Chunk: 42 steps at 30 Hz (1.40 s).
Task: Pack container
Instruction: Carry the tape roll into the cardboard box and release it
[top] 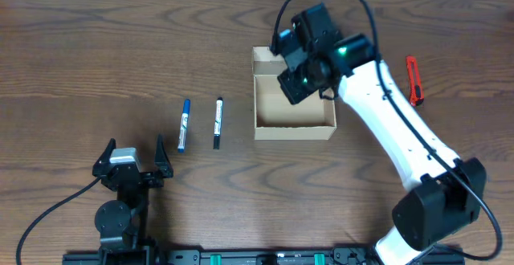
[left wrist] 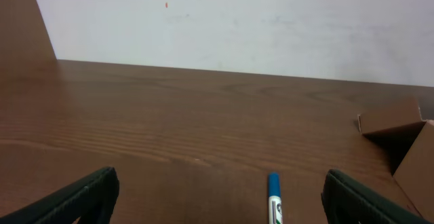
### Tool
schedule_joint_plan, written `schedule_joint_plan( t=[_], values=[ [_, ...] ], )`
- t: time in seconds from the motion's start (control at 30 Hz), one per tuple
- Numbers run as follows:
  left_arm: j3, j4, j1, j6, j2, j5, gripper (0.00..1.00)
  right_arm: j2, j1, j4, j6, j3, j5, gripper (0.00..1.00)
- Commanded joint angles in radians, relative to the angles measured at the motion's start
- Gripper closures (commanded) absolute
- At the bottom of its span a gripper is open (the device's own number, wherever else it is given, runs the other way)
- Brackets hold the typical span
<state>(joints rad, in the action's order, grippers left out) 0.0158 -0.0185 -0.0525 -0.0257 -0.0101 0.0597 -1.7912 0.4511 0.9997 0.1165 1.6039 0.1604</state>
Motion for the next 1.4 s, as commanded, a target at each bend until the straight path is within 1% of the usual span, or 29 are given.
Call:
schedule_joint_plan(
  t=[0.0,0.17,0.33,0.8,1.13,1.27,1.37],
  values=[
    [-0.011,-0.053,-0.003,0.003,0.006,0.011,0.05,-0.004,0.007,-0.054,-0.016,-0.082,0.002,0.99],
    [-0.011,-0.053,-0.003,0.003,0.006,0.011,0.05,-0.048,0.007,-0.100,-0.015,-0.156,0.002,0.99],
    [-0.011,-0.053,-0.003,0.003,0.006,0.012,0.05,-0.085,0.007,-0.124,-0.014,-0.190,0.001,0.99],
    [-0.011,-0.053,-0.003,0.003,0.006,0.012,0.05,-0.158,0.007,-0.171,-0.014,-0.207,0.002,0.99],
    [-0.011,-0.053,-0.003,0.003,0.006,0.011,0.05,-0.164,0.007,-0.192,-0.014,-0.208,0.001,0.98],
    [-0.011,-0.053,-0.003,0.003,0.006,0.011,0.05,-0.175,0.007,-0.192,-0.014,-0.209,0.002,0.74],
    [-0.011,-0.053,-0.003,0.003,0.006,0.012,0.05,-0.180,0.007,-0.193,-0.014,-0.209,0.001,0.70]
  ],
)
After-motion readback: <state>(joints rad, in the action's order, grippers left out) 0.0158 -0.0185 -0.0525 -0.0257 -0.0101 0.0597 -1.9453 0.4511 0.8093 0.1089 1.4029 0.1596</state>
